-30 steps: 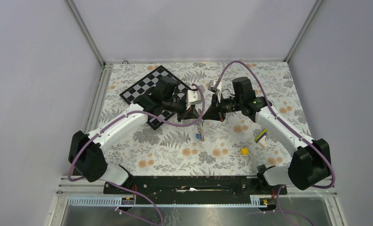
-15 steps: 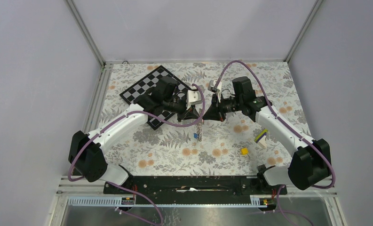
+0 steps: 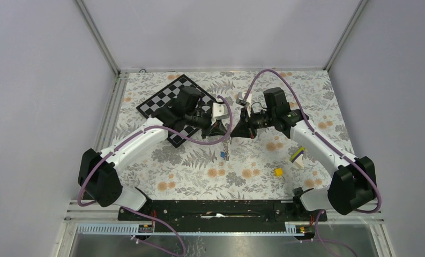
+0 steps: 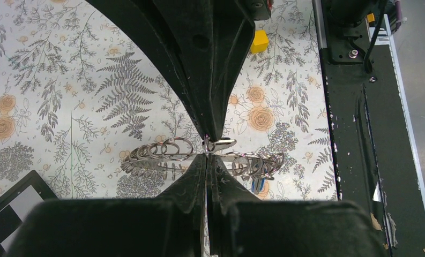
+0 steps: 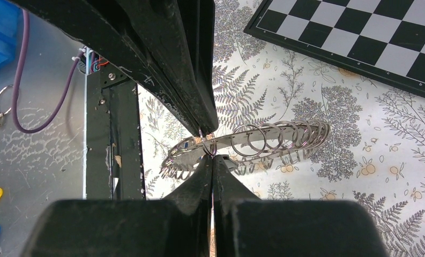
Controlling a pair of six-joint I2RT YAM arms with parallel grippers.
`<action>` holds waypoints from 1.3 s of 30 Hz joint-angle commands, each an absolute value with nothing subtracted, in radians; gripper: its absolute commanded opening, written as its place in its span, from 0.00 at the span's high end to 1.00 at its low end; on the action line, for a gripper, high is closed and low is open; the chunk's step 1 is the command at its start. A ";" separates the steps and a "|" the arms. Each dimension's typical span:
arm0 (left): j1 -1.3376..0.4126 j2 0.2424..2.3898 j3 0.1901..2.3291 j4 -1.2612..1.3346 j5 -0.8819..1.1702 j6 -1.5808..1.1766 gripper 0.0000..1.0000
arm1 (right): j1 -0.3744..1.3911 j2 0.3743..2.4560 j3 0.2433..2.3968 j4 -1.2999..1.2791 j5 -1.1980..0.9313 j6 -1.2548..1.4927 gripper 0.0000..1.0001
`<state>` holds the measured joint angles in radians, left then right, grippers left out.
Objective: Put the keys on the keyring
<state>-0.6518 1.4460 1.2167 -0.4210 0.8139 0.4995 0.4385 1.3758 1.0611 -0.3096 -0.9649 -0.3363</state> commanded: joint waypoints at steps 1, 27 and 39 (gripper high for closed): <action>-0.649 1.388 1.214 -0.379 0.917 0.523 1.00 | 0.441 1.371 1.085 -0.305 -0.976 -0.364 1.00; -0.631 1.389 1.213 -0.357 0.963 0.505 1.00 | 0.439 1.321 1.074 -0.332 -0.961 -0.400 0.92; -0.620 1.395 1.211 -0.335 1.009 0.488 1.00 | 0.439 1.355 1.082 -0.344 -0.976 -0.387 0.79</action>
<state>-0.6239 1.4330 1.1999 -0.4076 0.9199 0.4995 0.4385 1.3441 1.0611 -0.3328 -0.9714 -0.3813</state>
